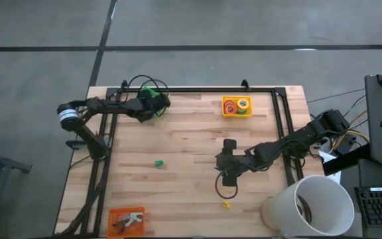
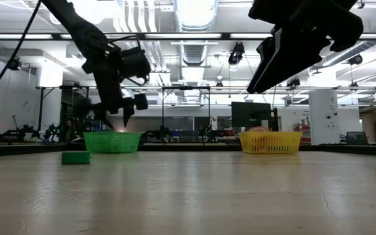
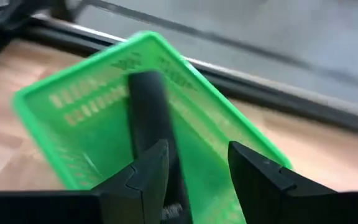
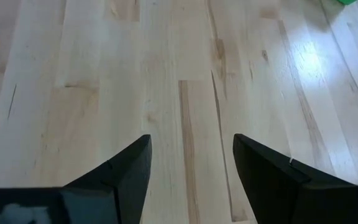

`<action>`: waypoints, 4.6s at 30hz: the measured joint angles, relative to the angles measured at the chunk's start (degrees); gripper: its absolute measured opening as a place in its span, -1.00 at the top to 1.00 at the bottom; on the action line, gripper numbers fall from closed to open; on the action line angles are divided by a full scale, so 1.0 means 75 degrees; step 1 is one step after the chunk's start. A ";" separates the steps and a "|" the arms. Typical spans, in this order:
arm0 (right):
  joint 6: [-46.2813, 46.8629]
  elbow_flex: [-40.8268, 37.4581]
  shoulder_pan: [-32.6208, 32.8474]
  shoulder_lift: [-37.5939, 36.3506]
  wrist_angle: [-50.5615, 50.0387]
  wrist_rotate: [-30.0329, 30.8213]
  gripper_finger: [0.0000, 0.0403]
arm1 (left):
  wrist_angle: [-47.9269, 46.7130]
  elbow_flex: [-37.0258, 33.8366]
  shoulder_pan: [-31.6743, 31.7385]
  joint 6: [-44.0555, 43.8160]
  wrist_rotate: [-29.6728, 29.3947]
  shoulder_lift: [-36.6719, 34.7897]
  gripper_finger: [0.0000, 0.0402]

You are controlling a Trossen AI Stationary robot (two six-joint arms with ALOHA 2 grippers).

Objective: Pick and place Stapler, Stapler remover, tape
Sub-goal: Put the green stapler into the green bin

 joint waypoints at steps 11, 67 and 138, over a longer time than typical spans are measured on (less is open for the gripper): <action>0.0003 -0.0017 0.0003 0.0000 -0.0024 -0.0011 -0.09 | -0.0151 0.0093 -0.0886 0.4170 0.3892 -0.0965 0.21; 0.0207 -0.0044 0.0002 0.0000 -0.0214 -0.0081 -0.09 | -0.2350 -0.0457 -0.6089 0.4200 0.3714 -0.0435 -0.03; 0.0171 -0.0172 -0.0009 0.0003 -0.0027 -0.0064 -0.09 | -0.0380 -0.0730 -0.5604 0.4101 -0.2167 -0.0752 0.59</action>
